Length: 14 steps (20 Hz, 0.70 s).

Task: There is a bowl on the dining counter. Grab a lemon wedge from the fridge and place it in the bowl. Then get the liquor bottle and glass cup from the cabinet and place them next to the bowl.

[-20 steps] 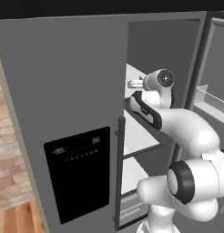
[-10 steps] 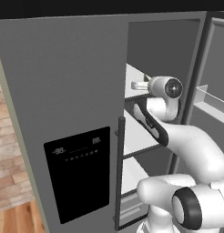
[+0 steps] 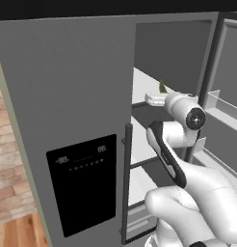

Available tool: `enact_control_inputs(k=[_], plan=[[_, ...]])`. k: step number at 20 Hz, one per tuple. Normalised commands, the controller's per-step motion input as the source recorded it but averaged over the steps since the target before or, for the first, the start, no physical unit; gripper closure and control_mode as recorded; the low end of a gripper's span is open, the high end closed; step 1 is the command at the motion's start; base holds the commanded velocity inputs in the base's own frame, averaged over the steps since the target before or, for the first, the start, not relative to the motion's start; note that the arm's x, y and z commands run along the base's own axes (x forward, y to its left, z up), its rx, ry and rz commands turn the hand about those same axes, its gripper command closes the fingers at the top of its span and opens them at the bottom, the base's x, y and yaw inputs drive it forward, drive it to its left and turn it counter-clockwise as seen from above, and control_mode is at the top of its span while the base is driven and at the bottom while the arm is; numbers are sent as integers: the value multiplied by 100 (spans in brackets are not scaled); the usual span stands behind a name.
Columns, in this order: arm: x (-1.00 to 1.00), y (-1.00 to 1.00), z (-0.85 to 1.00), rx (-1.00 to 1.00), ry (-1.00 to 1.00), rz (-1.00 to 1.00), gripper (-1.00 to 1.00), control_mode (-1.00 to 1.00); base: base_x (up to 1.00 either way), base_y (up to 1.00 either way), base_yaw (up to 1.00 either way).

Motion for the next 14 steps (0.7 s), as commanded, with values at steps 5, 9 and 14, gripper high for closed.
enact_control_inputs(k=[5,9,14], plan=[[-71,0,22,0,-2,0,100,-100,0,0,0],[-74,0,27,0,0,0,100,-100,0,0,0],[-68,0,36,0,0,0,100,-100,0,0,0]])
